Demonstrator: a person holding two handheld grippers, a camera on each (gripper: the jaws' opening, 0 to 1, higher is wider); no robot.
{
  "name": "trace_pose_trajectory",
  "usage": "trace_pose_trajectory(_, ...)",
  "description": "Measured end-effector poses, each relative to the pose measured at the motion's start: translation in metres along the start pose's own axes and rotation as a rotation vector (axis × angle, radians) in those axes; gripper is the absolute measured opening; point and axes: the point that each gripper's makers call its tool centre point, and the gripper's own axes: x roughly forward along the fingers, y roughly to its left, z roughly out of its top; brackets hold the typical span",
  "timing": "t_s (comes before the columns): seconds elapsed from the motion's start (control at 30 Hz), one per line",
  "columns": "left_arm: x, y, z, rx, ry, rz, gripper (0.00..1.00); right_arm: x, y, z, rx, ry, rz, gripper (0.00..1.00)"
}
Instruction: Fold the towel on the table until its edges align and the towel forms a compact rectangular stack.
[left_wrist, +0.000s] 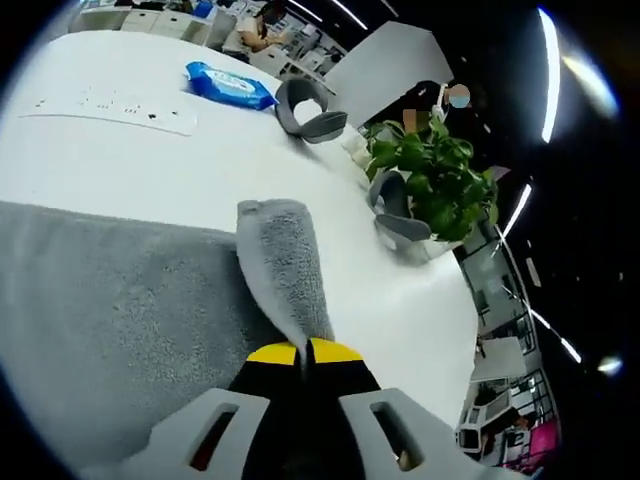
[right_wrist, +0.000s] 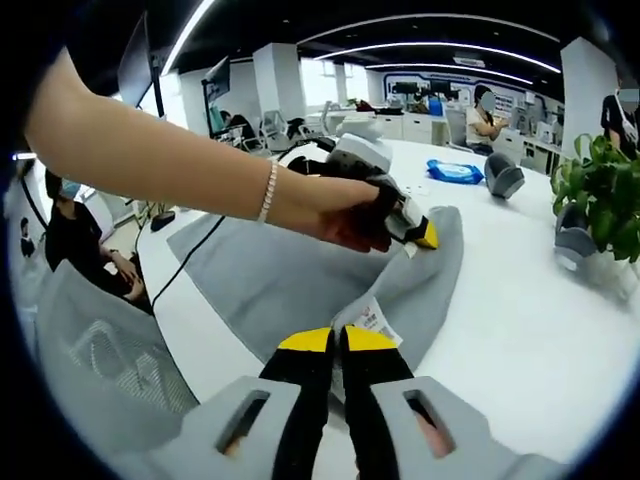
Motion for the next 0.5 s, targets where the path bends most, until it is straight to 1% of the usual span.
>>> trace_pose_trajectory(0.07, -0.007, -0.002, 0.006, 0.014, -0.013, 0.002, 0.02, -0.002, 0.003, 0.003, -0.003, -0.010, 0.006, 0.00)
trace_pose_trajectory(0.1, -0.011, -0.001, 0.009, 0.033, -0.017, 0.007, 0.02, -0.003, 0.006, 0.006, -0.006, -0.017, 0.011, 0.00)
trace_pose_trajectory(0.2, -0.020, -0.001, 0.010, 0.068, -0.012, 0.025, 0.02, -0.004, 0.014, 0.010, -0.016, -0.025, 0.024, 0.00)
trace_pose_trajectory(0.37, -0.036, -0.002, 0.020, 0.074, -0.038, 0.034, 0.02, -0.007, 0.022, 0.019, -0.039, -0.037, 0.043, 0.00)
trace_pose_trajectory(0.5, -0.052, -0.004, 0.029, 0.088, -0.062, 0.042, 0.02, -0.014, 0.032, 0.033, -0.057, -0.060, 0.060, 0.00)
